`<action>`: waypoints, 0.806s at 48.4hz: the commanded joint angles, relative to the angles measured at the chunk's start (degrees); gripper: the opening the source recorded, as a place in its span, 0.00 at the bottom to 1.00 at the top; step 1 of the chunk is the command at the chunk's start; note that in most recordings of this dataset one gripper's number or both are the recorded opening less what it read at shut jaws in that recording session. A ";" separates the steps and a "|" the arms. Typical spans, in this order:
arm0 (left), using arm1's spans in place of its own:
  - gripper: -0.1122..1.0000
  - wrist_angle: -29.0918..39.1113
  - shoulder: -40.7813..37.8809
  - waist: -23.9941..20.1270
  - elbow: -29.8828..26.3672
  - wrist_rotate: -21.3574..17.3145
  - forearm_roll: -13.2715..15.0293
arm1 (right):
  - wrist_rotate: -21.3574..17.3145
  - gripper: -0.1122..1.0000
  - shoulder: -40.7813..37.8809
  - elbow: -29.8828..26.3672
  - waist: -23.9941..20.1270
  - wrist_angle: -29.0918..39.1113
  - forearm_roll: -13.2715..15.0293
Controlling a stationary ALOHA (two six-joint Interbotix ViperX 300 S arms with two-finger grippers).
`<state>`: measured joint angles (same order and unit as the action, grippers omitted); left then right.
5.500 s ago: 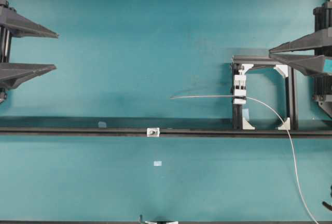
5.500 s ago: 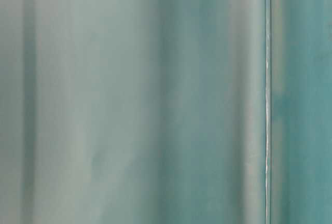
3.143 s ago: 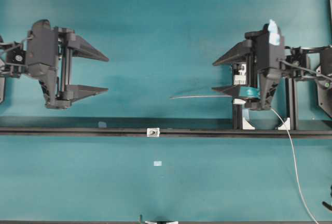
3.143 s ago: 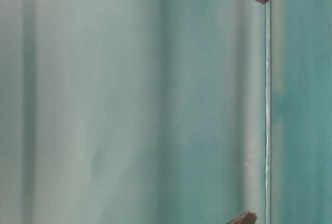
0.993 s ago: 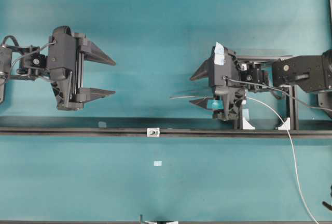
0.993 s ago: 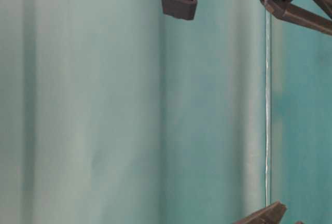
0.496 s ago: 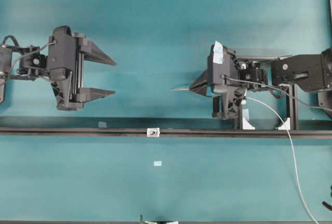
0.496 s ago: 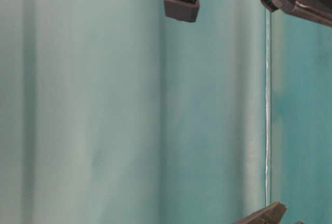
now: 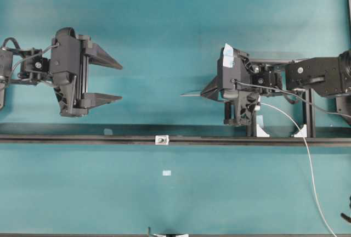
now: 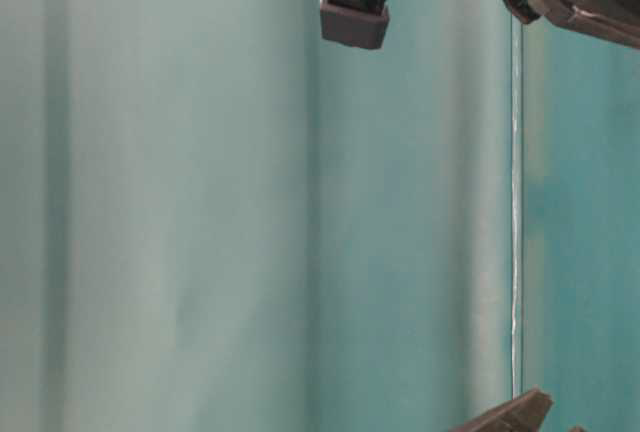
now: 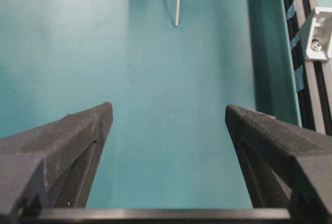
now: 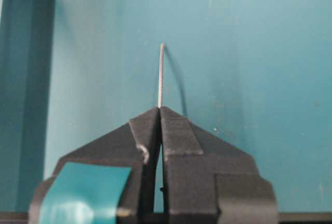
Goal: Insert the wire through the hole in the metal fitting marked with a red label. (retake)
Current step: 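Lift the wire with the right gripper and carry it toward the rail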
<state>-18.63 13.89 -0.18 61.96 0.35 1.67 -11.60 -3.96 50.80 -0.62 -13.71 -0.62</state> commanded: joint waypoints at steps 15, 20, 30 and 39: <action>0.82 -0.44 1.41 -0.09 -1.14 0.09 0.09 | 0.00 0.12 6.86 -1.49 0.18 4.22 0.09; 0.82 -0.44 2.29 -0.09 -1.32 0.09 0.09 | 0.09 0.13 9.32 -1.49 0.09 5.98 0.09; 0.82 -0.09 4.92 -0.18 -2.11 0.00 0.09 | 0.18 0.12 13.89 -1.49 0.18 8.53 0.35; 0.82 0.53 7.12 -0.09 -2.20 0.18 0.09 | 0.18 0.13 16.70 -1.49 0.18 10.11 0.35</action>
<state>-18.19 19.60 -0.18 61.00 0.35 1.67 -11.51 10.72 50.27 -0.35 -3.87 -0.35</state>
